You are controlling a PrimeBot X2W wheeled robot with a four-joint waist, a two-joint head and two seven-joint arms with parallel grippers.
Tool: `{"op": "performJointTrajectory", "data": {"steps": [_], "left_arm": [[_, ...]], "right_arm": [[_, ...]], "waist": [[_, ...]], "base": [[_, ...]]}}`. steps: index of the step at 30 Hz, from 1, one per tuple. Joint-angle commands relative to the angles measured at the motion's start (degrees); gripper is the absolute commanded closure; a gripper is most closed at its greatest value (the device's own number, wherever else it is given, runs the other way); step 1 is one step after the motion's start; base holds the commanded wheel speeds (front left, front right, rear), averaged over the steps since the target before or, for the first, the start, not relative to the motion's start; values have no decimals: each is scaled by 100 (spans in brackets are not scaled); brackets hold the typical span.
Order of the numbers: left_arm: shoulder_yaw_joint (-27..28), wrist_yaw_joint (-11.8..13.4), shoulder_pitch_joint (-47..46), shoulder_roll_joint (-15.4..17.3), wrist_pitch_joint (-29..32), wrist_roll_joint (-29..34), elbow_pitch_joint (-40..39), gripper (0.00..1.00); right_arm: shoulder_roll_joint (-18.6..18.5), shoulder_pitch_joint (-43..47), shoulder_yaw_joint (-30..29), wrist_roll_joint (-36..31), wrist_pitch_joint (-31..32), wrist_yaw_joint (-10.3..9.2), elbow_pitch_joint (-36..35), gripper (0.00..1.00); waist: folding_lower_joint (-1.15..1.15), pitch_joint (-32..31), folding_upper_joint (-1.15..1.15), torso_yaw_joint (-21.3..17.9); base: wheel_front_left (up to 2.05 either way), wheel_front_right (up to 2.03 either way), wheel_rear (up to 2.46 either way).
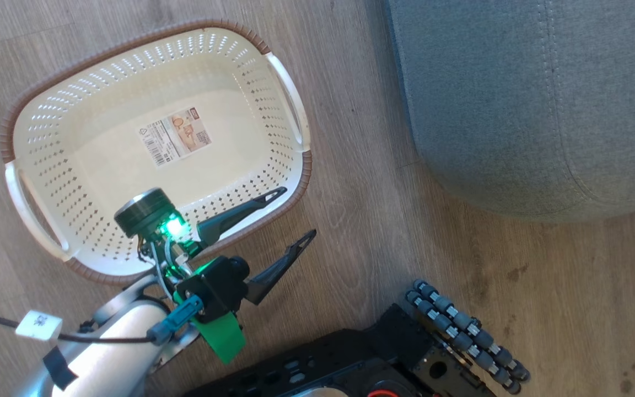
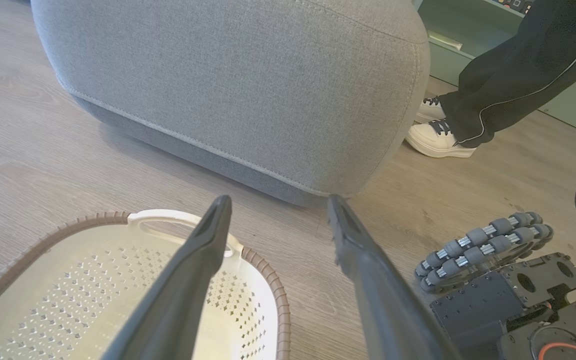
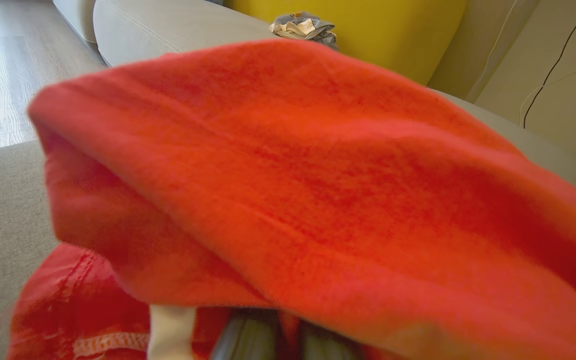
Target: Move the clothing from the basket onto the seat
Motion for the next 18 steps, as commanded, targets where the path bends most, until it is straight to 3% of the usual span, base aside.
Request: {"op": "performJointTrajectory", "data": {"steps": [1, 10, 11, 12, 13, 18], "left_arm": [[108, -8, 61, 27, -27, 74, -208, 0], [79, -8, -20, -42, -27, 75, -171, 0], [63, -8, -26, -74, -27, 71, -163, 0], [45, -8, -33, -101, -27, 66, -148, 0], [32, -8, -43, -123, -27, 75, -129, 0], [32, -8, -46, -377, -27, 46, -25, 0]], "right_arm": [[-101, -28, -31, -61, -26, -1, -91, 100], [-144, -33, -97, -213, -35, -1, 25, 100], [-158, -29, -97, -209, -35, -1, -9, 93], [-167, -16, -69, -216, -36, -1, -84, 55], [-157, 19, -40, -220, -36, -1, -130, 0], [-240, 296, 60, -267, -36, -1, -138, 0]], "waist": [[-1, 3, 0, 11], [-1, -105, 0, 76], [-1, -143, 0, 92], [-1, -183, 0, 106], [-1, -237, 0, 119], [-1, -644, 0, 220]], "base": [[0, 0, 0], [0, 0, 0], [0, 0, 0], [0, 0, 0], [0, 0, 0], [0, 0, 0]]}}
